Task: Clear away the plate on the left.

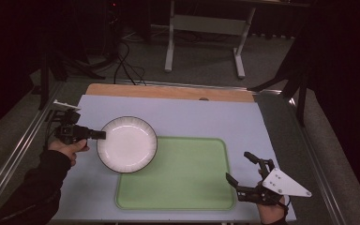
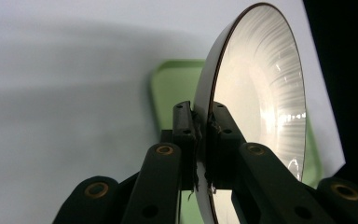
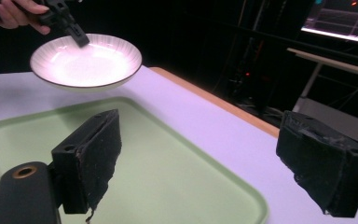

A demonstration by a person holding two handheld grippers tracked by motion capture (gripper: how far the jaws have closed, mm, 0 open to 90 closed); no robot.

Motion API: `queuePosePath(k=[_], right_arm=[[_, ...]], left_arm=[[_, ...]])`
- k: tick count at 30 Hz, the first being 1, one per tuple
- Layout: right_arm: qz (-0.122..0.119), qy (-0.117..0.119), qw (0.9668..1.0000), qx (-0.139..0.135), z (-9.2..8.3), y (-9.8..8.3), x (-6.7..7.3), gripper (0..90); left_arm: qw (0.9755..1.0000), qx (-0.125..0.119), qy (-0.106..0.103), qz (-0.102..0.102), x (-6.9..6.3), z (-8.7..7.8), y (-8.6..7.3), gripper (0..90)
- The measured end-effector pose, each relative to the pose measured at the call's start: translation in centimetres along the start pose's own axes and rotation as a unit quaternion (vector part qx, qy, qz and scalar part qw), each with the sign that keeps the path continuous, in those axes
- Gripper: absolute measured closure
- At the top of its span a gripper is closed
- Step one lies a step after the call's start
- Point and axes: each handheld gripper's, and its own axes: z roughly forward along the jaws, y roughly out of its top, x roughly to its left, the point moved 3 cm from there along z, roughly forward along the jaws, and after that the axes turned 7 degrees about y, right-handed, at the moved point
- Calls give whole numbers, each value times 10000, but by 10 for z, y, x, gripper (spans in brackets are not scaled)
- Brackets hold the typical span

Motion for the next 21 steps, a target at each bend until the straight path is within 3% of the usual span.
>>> queuePosePath(k=[13,21], right_arm=[[8,-44,10000,-71,-3,1,-2,137],[-8,-41,9998,-171,-6,3,-2,135]], left_arm=[[9979,188,-294,540,-55,23,3,843],[9965,284,-439,659,-81,37,5,843]])
